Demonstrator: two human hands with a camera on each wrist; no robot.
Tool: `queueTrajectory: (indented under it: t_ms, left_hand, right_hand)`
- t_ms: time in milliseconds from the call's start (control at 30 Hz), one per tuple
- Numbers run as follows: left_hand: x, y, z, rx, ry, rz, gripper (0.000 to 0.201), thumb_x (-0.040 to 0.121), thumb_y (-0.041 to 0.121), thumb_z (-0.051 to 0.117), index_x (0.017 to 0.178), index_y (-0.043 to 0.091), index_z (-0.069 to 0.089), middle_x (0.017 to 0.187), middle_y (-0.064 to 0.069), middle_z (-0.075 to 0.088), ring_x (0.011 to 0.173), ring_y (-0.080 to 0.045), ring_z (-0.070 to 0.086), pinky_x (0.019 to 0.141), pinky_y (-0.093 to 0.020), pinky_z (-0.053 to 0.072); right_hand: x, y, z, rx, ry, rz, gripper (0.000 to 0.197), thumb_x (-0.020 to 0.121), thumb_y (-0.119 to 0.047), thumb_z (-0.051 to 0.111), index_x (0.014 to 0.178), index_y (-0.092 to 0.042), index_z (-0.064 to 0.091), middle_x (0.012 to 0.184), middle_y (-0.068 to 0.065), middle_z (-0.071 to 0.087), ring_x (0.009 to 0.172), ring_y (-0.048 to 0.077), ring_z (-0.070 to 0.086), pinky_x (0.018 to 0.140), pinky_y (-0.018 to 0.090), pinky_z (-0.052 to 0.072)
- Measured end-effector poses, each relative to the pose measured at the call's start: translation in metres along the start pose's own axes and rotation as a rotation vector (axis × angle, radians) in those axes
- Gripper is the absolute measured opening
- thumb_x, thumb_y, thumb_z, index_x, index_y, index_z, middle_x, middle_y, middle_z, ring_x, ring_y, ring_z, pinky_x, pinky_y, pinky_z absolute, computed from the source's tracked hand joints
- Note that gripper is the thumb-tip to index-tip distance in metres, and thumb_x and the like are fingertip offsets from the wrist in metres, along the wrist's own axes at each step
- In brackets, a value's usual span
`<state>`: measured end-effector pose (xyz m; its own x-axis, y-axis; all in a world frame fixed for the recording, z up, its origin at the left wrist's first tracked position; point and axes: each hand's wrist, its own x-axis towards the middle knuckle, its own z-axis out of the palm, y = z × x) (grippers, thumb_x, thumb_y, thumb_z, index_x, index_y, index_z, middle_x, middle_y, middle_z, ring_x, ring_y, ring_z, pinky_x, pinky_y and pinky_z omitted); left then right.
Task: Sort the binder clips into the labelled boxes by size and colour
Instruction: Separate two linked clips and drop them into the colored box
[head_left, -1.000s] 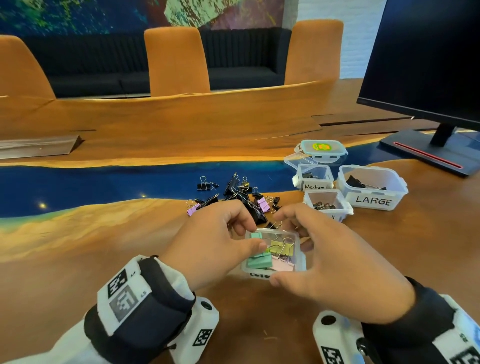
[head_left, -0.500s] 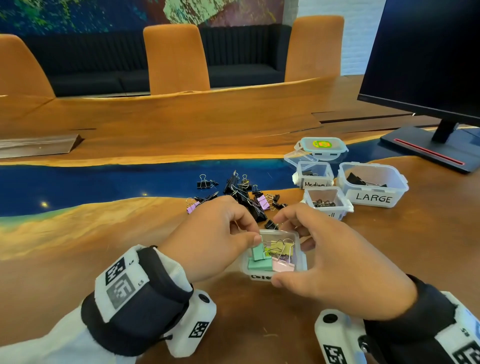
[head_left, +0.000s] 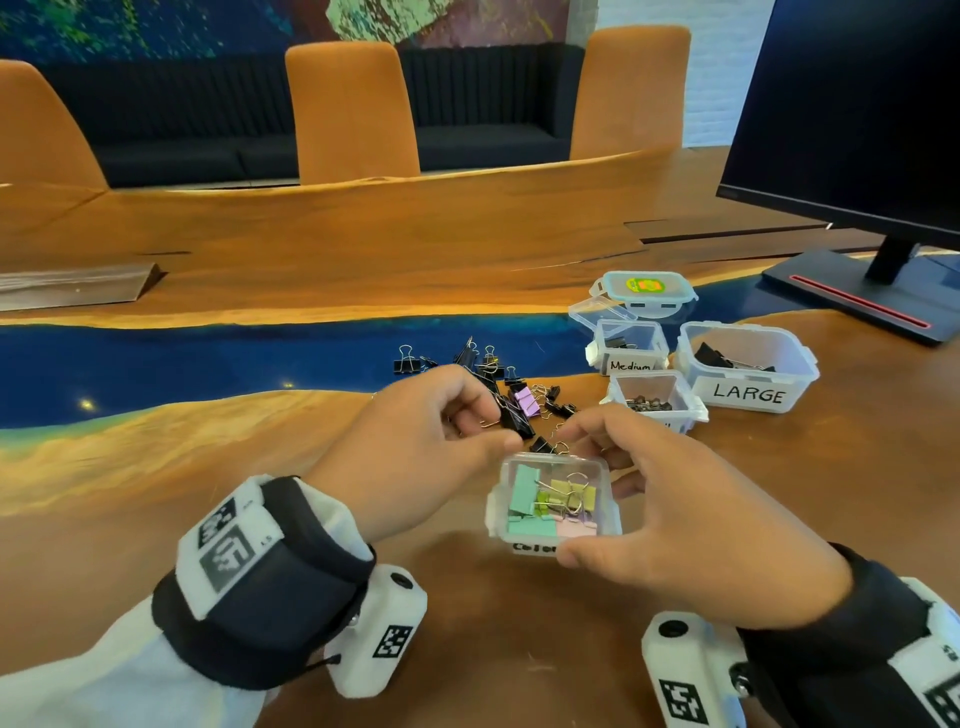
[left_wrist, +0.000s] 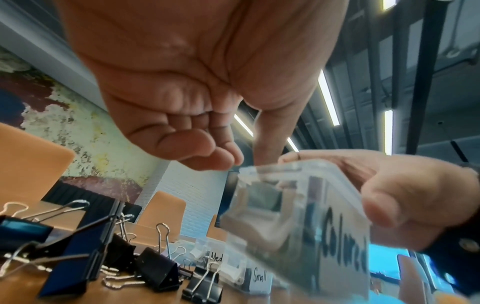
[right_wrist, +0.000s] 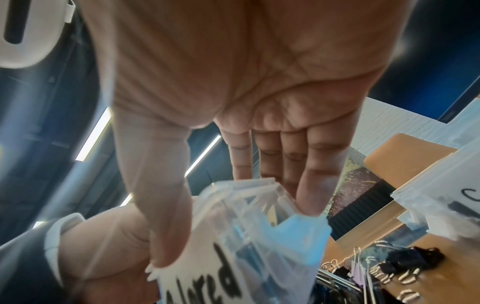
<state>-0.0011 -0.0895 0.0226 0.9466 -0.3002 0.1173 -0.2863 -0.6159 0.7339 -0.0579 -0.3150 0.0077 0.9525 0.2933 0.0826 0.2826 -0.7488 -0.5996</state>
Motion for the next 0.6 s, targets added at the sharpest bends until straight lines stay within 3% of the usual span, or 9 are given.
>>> queueTrajectory:
  t_ms: [67, 167, 267, 467, 600]
  left_hand:
    - [0.003, -0.001, -0.011, -0.001, 0.037, -0.017, 0.013, 0.084, 0.036, 0.078, 0.084, 0.027, 0.068, 0.072, 0.012, 0.066, 0.054, 0.002, 0.052, 0.054, -0.01, 0.041]
    - [0.01, -0.011, -0.028, 0.139, 0.039, -0.055, 0.014, 0.085, 0.041, 0.074, 0.081, 0.029, 0.069, 0.07, 0.017, 0.066, 0.058, 0.004, 0.054, 0.053, -0.012, 0.037]
    - [0.022, -0.026, -0.039, 0.27, 0.013, -0.119, 0.011, 0.087, 0.041, 0.073, 0.084, 0.031, 0.069, 0.076, 0.016, 0.066, 0.066, 0.002, 0.056, 0.058, -0.018, 0.036]
    - [0.049, -0.055, -0.047, 0.463, -0.1, -0.179, 0.009, 0.09, 0.032, 0.071, 0.093, 0.037, 0.064, 0.101, 0.015, 0.061, 0.085, -0.004, 0.058, 0.072, -0.028, 0.043]
    - [0.062, -0.069, -0.048, 0.52, -0.113, -0.242, 0.03, 0.089, 0.015, 0.063, 0.113, 0.033, 0.061, 0.114, 0.007, 0.055, 0.098, -0.015, 0.059, 0.076, -0.029, 0.045]
  right_hand:
    - [0.0, 0.011, -0.009, -0.045, -0.01, 0.03, 0.078, 0.063, -0.051, 0.087, 0.127, -0.049, 0.044, 0.118, -0.031, 0.054, 0.111, -0.011, 0.053, 0.093, 0.017, 0.049]
    - [-0.002, 0.034, -0.031, -0.176, -0.04, 0.104, 0.078, 0.064, -0.05, 0.085, 0.132, -0.047, 0.045, 0.123, -0.032, 0.051, 0.112, -0.011, 0.052, 0.1, 0.02, 0.047]
    - [-0.003, 0.06, -0.053, -0.271, -0.077, 0.228, 0.075, 0.068, -0.049, 0.083, 0.134, -0.045, 0.047, 0.125, -0.028, 0.051, 0.109, -0.004, 0.054, 0.101, 0.024, 0.047]
    - [-0.005, 0.095, -0.064, -0.149, -0.053, 0.356, 0.068, 0.067, -0.039, 0.089, 0.123, -0.051, 0.054, 0.126, -0.027, 0.059, 0.111, -0.002, 0.058, 0.102, 0.029, 0.049]
    - [-0.01, 0.09, -0.067, -0.114, 0.067, 0.301, 0.069, 0.061, -0.064, 0.078, 0.124, -0.058, 0.052, 0.133, -0.027, 0.055, 0.118, 0.005, 0.055, 0.103, 0.036, 0.047]
